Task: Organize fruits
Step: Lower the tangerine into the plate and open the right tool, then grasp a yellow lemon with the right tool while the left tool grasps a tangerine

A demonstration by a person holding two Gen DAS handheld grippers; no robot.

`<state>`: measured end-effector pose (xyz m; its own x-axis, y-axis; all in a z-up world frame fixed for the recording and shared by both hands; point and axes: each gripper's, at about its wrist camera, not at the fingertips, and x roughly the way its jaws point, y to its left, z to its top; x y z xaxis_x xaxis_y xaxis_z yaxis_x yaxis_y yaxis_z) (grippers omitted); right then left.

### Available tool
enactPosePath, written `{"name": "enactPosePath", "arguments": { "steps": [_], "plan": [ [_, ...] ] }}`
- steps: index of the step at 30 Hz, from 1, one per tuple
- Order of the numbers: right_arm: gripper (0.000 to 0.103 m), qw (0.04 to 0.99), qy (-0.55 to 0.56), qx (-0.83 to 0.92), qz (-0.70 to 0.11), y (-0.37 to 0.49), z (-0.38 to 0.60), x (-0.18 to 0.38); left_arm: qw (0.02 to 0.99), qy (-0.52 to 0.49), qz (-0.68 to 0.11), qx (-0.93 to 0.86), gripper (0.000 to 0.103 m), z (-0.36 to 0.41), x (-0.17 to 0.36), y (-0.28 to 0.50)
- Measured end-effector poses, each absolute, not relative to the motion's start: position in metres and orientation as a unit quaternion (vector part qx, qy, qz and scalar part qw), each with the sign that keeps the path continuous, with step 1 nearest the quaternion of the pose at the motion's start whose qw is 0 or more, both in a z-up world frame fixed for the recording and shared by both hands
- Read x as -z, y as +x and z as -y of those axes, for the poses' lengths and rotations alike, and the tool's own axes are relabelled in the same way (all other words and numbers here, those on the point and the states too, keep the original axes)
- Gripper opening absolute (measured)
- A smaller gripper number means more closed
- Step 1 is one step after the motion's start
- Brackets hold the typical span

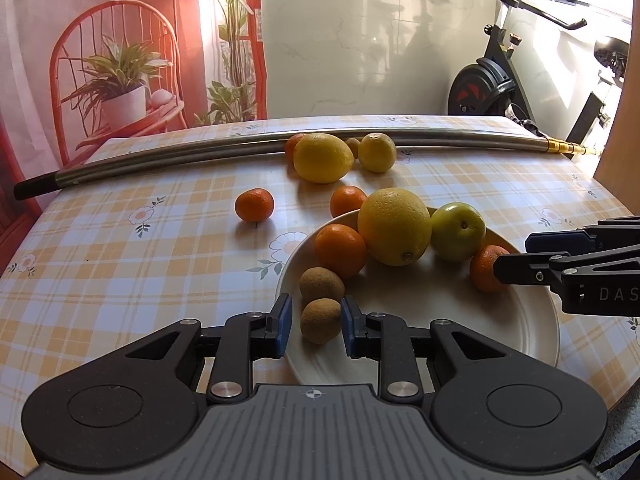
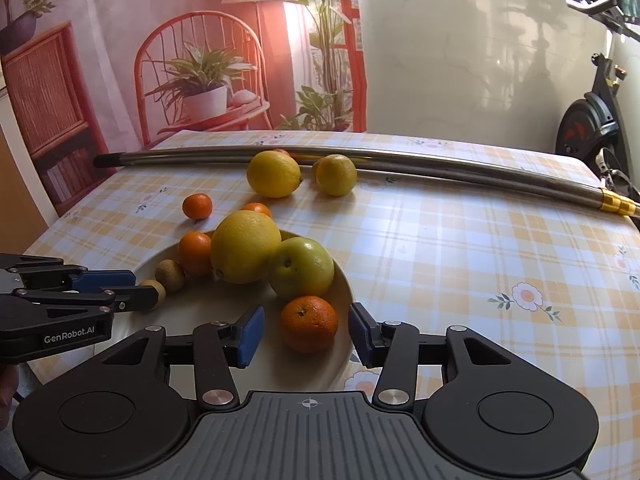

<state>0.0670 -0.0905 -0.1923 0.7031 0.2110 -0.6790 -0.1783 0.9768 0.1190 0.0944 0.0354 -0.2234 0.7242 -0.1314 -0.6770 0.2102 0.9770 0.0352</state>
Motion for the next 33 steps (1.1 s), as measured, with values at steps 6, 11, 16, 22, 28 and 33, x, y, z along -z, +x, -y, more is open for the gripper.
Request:
{"name": "enactPosePath", "arguments": {
  "steps": [6,11,16,22,28,33],
  "plan": [
    [0.044,0.923,0.026,-0.105,-0.369,0.066,0.092,0.192,0.931,0.046,-0.352,0.08,0.028,-0.038,0.221,0.096],
    [0.044,0.923,0.029,-0.104,-0.369,0.066,0.093,0.191,0.934,0.041,-0.346,0.073,0.028,-0.04,0.219,0.097],
    [0.044,0.924,0.033,-0.101,-0.367,0.066,0.094,0.19,0.936,0.033,-0.343,0.064,0.028,-0.043,0.218,0.097],
    [0.044,0.924,0.037,-0.1,-0.367,0.066,0.095,0.19,0.938,0.025,-0.341,0.055,0.028,-0.047,0.217,0.098],
    [0.044,0.924,0.039,-0.097,-0.367,0.066,0.097,0.19,0.938,0.016,-0.342,0.048,0.028,-0.051,0.217,0.1],
    [0.044,0.924,0.047,-0.095,-0.367,0.067,0.099,0.19,0.939,0.0,-0.341,0.037,0.028,-0.059,0.212,0.104]
  ]
}}
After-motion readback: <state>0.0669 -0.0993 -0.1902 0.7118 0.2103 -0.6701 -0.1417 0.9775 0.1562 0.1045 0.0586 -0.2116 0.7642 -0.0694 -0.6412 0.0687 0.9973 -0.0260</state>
